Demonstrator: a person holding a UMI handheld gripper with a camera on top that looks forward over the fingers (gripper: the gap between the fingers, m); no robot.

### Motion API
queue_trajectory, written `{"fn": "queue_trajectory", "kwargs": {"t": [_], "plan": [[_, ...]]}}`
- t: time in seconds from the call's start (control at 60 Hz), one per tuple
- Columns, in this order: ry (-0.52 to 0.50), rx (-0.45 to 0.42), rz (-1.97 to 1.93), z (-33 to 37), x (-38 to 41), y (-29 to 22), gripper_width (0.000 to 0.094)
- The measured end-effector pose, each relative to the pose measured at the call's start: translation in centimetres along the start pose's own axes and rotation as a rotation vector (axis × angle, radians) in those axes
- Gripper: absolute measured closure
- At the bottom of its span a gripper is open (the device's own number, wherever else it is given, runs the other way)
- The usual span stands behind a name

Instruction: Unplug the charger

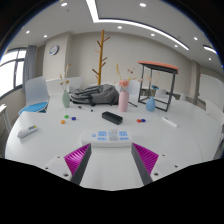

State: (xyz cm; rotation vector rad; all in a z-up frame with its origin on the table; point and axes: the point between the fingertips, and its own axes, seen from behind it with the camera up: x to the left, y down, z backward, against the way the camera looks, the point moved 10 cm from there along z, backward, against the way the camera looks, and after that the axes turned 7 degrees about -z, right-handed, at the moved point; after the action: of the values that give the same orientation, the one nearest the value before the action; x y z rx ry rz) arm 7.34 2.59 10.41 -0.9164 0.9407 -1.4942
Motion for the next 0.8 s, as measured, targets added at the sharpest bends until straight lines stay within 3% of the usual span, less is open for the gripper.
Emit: {"fn": "queue_trajectory", "kwargs": {"t": [0.383, 0.667, 0.717, 0.75, 0.783, 0.8], "plan": [[-0.026, 0.045, -0.019, -12.9, -0.8, -0.7, 0.0089], [-0.073, 0.068, -0.035, -16.2, -0.5, -0.8, 0.013], [-0.089, 0.063, -0.023, -16.4, -0.3, -0.7, 0.0255], [-0.085, 0.06, -0.015, -16.6, -0.5, -0.8, 0.0458], [-0.055, 0.054, -0.01, -16.7, -1.2, -0.9, 0.0733], [-0.045, 0.048, -0.009, -16.9, -0.9, -0.8, 0.0741]]}}
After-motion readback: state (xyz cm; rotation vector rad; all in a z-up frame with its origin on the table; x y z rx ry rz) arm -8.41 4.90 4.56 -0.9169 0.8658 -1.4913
